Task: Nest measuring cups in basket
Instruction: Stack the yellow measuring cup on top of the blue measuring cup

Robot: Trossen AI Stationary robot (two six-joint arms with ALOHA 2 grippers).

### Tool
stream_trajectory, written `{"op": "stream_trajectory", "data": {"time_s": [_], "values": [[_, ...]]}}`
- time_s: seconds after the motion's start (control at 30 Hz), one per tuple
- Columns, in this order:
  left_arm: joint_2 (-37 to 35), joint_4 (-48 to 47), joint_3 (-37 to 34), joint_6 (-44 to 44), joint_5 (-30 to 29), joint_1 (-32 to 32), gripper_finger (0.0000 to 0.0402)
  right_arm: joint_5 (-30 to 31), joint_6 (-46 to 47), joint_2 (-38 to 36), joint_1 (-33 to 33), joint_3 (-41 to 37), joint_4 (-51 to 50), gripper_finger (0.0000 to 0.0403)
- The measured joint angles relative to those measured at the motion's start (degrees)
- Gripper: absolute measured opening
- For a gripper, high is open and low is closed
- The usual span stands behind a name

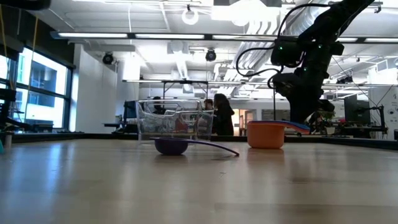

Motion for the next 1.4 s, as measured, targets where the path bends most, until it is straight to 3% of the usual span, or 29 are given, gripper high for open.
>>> {"op": "stream_trajectory", "data": {"time_s": [0.17, 0.43, 0.7, 0.9, 1.0, 1.17, 1.3, 1.4], "values": [[-0.2, -0.6, -0.5, 3.2, -0.3, 0.1, 0.0209, 0.2, 0.3, 0.0, 0.0, 0.0, 0.3, 0.0000], [-0.8, -0.6, -1.1, 2.4, 0.1, 0.8, 0.0022, 0.2, 0.5, 0.0, 0.0, 0.0, 0.4, 0.0000], [-6.8, -6.0, -1.1, -0.2, 4.4, 5.6, 0.0006, 0.2, 0.5, 0.0, 0.0, 0.0, 0.7, 0.0000], [-22.4, -8.2, -1.1, -1.8, 5.9, 20.7, 0.0004, -2.5, -1.2, 0.0, 0.0, 0.0, 2.8, 0.0000], [-29.8, -2.5, -0.7, -6.5, 1.2, 31.3, 0.0003, -6.2, -3.0, 0.0, 0.0, 0.0, 3.5, 0.0000], [-37.0, 19.6, -0.5, -16.1, -8.1, 46.3, 0.0002, -10.1, -3.5, -1.3, 0.0, 0.0, 3.8, 0.0000], [-37.6, 43.9, -2.8, -23.9, -12.1, 53.2, 0.0001, -12.5, -2.7, -5.6, 0.0, 0.0, 6.0, 0.0000], [-36.2, 58.8, -7.5, -29.5, -19.1, 54.8, 0.0001, -14.1, -1.0, -10.0, 0.0, 0.0, 9.9, 0.0000]]}}
